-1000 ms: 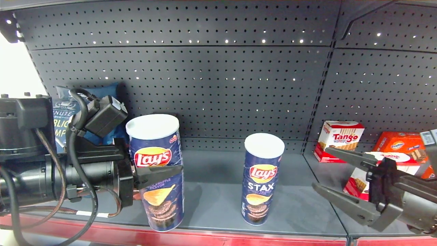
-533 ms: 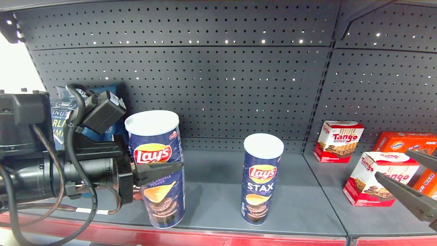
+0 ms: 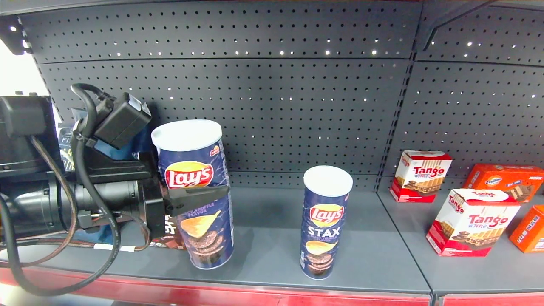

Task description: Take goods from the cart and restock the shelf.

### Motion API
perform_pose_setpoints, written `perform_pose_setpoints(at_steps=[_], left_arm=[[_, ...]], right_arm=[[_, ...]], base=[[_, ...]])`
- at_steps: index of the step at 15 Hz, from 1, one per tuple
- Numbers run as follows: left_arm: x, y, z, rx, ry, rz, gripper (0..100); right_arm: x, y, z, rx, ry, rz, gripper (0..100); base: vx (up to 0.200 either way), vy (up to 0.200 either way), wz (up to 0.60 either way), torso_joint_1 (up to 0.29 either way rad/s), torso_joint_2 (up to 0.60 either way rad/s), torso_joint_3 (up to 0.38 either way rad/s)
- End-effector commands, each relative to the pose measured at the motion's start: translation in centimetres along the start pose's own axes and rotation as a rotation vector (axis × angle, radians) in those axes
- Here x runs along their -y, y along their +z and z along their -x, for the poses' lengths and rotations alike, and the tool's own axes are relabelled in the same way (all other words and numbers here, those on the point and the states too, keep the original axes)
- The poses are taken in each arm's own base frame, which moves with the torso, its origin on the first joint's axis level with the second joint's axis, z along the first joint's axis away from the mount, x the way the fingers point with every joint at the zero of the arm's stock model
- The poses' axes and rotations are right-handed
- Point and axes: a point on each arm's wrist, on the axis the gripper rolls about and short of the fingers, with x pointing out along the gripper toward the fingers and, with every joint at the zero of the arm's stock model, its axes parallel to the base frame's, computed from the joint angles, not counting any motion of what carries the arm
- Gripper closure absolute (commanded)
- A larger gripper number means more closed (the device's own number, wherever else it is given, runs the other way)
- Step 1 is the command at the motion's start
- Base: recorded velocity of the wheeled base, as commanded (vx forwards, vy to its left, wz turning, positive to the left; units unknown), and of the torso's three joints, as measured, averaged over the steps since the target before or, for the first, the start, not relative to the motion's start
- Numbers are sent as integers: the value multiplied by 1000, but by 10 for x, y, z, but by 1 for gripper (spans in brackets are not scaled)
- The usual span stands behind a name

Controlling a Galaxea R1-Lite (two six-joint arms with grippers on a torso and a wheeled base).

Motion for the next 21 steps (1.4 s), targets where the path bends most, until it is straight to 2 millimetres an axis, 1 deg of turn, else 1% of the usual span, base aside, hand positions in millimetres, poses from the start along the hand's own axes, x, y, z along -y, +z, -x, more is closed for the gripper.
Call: perform_pose_setpoints(at_steps=[1,2,3,4,5,8,10,12,13,21], left_arm=[[-1,5,-2,11,-1,-8,100],[0,6,-3,13,-7,-11,100],[0,5,-3,11,-7,-10,100],[-1,5,-4,9,-9,-8,100],[-3,3,-8,0,-10,-2,100],[-8,6,-16,0,-15,-3,100],[-11,8,-20,14,-14,-12,100],[-10,8,-20,12,-17,-11,100],[-11,8,-21,13,-17,-12,100],[-11,8,-21,14,-17,-13,100]], right_arm=[[2,-23,21,65,-115,-61,0],[2,-28,18,49,-146,-75,0],[2,-40,14,11,-179,-73,0],[2,-55,9,-18,-251,-52,0],[3,-58,8,-8,-306,-29,0],[3,-58,8,-14,-315,7,0],[3,-58,8,-12,-311,-6,0],[3,-58,8,-9,-308,-20,0],[3,-58,7,-12,-308,-14,0],[3,-58,8,-10,-308,-16,0]], base=[[0,0,0,0,0,0],[0,0,0,0,0,0],[0,0,0,0,0,0],[0,0,0,0,0,0],[0,0,0,0,0,0],[0,0,0,0,0,0],[0,0,0,0,0,0],[0,0,0,0,0,0],[0,0,-600,-2,-2,2],[0,0,0,0,0,0]])
